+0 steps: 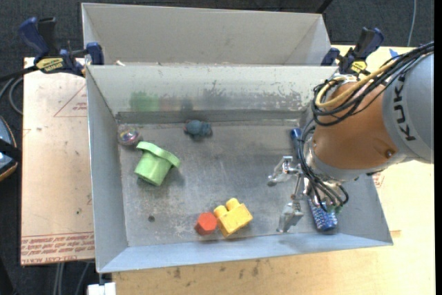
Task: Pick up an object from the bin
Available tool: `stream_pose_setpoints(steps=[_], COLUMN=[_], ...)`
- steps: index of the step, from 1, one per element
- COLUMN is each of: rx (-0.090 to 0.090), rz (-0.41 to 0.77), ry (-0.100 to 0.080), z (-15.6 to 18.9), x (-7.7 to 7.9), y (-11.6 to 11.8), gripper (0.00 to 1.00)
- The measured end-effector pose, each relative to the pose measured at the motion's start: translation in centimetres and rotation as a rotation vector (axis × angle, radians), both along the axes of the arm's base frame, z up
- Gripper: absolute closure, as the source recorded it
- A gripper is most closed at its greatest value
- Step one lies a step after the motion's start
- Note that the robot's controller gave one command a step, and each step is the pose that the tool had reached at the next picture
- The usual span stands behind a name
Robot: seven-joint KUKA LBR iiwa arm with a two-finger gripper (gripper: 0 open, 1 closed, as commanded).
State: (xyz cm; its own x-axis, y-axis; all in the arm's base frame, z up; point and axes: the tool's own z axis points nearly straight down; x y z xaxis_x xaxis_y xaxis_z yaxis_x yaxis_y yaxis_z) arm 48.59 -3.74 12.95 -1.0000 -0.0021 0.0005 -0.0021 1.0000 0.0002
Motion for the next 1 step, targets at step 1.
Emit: stream_pose_setpoints(steps=[1], rx=[-0.003], rz=[0.191], ry=[-0.009], z=[-5.47], x=[1.38], y=[6.12], gripper=[0.0])
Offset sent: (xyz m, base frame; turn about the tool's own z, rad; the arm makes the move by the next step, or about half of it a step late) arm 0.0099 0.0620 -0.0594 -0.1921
